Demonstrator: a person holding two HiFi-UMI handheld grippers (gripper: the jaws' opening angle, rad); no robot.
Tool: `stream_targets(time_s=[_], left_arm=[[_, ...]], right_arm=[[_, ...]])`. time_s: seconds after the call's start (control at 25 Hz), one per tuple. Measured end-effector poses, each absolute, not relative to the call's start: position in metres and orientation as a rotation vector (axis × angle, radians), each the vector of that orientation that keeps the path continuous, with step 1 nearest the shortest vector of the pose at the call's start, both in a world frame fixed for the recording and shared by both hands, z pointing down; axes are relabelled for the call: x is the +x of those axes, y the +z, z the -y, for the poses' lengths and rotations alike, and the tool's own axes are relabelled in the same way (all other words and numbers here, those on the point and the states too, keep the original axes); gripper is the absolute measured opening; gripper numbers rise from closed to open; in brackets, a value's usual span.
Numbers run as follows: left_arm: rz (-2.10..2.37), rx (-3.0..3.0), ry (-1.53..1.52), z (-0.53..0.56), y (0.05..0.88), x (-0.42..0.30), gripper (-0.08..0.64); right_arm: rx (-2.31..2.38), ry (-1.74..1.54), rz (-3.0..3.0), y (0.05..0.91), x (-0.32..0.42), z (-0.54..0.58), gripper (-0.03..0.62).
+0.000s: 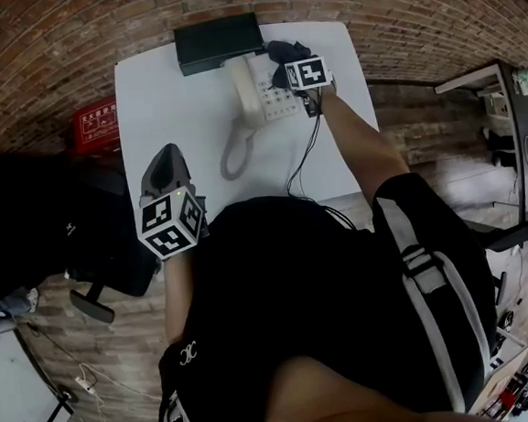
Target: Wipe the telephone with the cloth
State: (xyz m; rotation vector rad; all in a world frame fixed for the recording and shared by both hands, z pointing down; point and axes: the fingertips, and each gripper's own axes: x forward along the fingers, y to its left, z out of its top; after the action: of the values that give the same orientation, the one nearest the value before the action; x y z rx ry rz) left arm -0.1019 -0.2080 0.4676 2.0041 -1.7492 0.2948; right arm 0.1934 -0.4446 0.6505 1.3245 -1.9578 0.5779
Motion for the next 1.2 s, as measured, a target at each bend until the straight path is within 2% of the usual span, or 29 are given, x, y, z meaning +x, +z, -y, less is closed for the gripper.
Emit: stream_targets(time_s=[0.52, 1.2], left_arm=[[1.766, 1.991, 0.256, 0.198, 0.466, -0.109, -0.003], [1.664, 2.024, 0.269, 0.189, 0.477, -0.097, -0.003]], right_arm=[[0.979, 0.364, 2.070, 0.654, 0.105, 0.415, 0.031], [0.959, 0.451, 2.071, 0.685, 0.124, 0.305, 0.029]])
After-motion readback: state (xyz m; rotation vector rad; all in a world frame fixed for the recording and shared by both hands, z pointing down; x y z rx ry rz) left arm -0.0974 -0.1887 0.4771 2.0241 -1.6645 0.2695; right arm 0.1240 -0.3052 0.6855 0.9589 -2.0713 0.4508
